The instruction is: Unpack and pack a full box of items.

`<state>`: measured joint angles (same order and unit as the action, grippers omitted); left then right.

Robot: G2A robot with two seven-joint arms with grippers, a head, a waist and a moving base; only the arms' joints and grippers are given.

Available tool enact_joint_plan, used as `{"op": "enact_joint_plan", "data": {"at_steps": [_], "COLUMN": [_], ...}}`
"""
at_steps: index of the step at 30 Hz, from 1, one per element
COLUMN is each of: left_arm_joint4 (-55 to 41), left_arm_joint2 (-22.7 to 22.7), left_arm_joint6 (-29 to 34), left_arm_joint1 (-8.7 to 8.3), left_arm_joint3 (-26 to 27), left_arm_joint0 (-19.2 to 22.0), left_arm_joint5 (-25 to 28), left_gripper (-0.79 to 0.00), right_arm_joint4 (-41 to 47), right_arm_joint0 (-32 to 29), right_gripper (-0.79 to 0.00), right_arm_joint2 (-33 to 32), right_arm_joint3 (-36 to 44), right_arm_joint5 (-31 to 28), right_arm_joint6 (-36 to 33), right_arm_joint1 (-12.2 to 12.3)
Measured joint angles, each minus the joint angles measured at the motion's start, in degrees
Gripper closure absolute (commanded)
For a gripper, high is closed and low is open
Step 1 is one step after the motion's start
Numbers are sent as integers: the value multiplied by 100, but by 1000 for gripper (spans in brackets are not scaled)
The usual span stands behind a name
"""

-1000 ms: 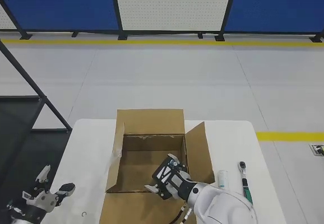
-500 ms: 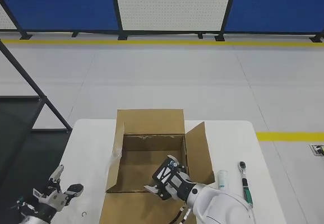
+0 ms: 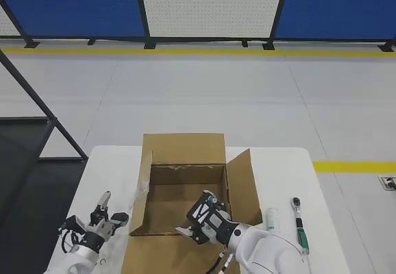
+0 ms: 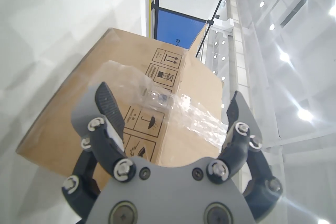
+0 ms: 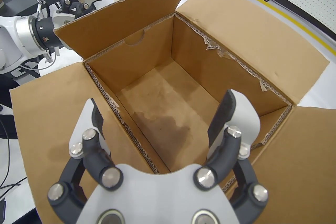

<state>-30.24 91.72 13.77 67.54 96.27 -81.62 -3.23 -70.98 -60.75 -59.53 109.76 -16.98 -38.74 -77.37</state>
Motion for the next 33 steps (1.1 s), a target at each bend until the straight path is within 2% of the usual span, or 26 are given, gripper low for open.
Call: {"op": "enact_joint_plan", "data": {"at_steps": [1, 3, 4, 6, 7, 8, 9, 25, 27, 28, 33], "left_arm_joint4": [27, 88, 104, 104, 78, 62, 55, -384, -412, -416, -688], "left_arm_joint2": [-49, -117, -157, -197, -214, -219, -220, 103, 137, 166, 323], "left_arm_joint6": [-51, -141, -167, -181, -182, -181, -177, -86, 18, 116, 451], "left_arm_joint1": [8, 20, 28, 36, 42, 44, 46, 60, 55, 49, 28], "left_arm_joint3": [-60, -133, -174, -239, -275, -292, -304, -273, -260, -256, -412], "left_arm_joint0": [58, 129, 166, 212, 235, 250, 261, 64, 12, -45, -135], "left_arm_joint5": [-5, 8, 16, 13, -16, -40, -55, -55, -96, -124, -372], "left_gripper": [-656, -431, -348, -222, -185, -49, 0, 0, -369, -785, -785], "right_arm_joint4": [12, 28, 34, 37, 40, 48, 60, 224, 234, 241, 267], "right_arm_joint0": [-15, -28, -34, -36, -32, -27, -20, 230, 247, 255, 268], "right_gripper": [-785, -785, -785, -785, -785, -785, -785, -785, -785, -785, -785], "right_arm_joint2": [-18, -43, -54, -65, -72, -78, -85, -47, -38, -34, -35], "right_arm_joint3": [0, 0, -1, -9, -17, -26, -39, -283, -292, -298, -327], "right_arm_joint5": [-12, -31, -39, -49, -57, -64, -70, -115, -111, -107, -82], "right_arm_joint6": [7, 15, 22, 31, 37, 42, 50, 67, 49, 41, 30], "right_arm_joint1": [4, 10, 13, 17, 18, 20, 20, 7, 6, 5, 6]}}
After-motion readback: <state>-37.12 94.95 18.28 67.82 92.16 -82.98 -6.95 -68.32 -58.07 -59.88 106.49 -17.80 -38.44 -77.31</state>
